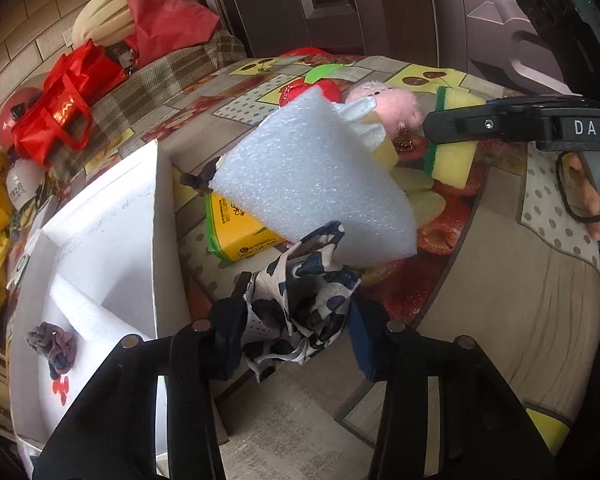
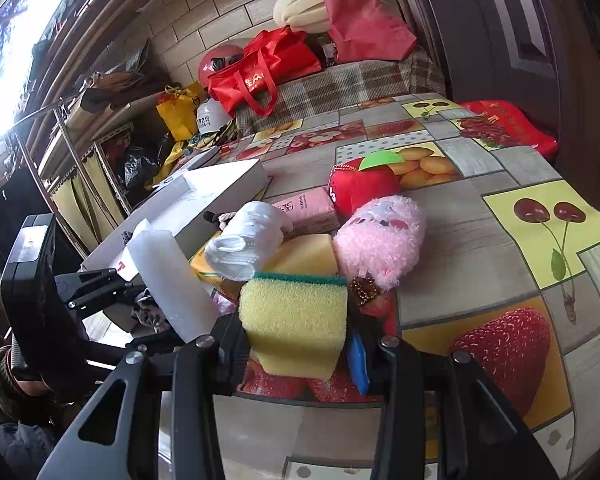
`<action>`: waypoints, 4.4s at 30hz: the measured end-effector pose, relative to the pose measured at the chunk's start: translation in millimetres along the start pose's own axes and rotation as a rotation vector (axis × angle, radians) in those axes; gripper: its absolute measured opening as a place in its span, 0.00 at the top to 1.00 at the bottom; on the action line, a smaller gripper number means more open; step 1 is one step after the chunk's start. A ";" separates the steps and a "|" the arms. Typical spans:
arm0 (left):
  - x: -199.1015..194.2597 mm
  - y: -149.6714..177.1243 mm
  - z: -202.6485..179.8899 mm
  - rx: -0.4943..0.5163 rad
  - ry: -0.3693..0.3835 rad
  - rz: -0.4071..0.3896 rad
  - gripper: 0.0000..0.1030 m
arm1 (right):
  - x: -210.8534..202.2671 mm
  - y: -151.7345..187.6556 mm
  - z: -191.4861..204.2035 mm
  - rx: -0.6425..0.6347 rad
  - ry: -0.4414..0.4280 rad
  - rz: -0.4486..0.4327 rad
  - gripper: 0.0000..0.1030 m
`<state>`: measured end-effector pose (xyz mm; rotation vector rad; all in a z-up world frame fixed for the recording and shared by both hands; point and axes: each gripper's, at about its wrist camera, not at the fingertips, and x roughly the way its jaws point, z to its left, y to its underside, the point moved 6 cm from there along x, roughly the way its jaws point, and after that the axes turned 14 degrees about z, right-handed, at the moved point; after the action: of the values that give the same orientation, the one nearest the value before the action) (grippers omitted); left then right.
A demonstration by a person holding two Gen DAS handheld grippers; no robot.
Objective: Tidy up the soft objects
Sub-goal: 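Grasp the leopard-print cloth with the left tool while the right tool grasps a yellow-green sponge, then lift the leopard-print cloth toward the white box while the right tool carries the sponge, then lower and release the leopard cloth into the box while the right tool releases the sponge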
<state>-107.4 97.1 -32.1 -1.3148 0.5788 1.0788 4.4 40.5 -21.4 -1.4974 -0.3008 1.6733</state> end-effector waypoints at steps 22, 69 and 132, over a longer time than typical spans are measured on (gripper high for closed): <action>-76.4 18.8 63.9 -0.303 0.093 -0.380 0.62 | -54.1 -17.1 52.8 -0.125 0.071 -0.424 0.59; -80.9 54.2 119.9 -0.525 -0.016 -0.397 0.62 | -5.3 -22.0 133.6 -0.340 0.023 -0.324 0.59; -50.9 84.7 221.7 -0.774 -0.189 -0.329 0.05 | 99.4 -79.5 180.9 -0.339 0.013 -0.176 0.14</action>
<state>-253.0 284.5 19.1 -1.8579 -0.2362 1.1733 -117.6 222.5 8.3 -1.6711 -0.7179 1.5240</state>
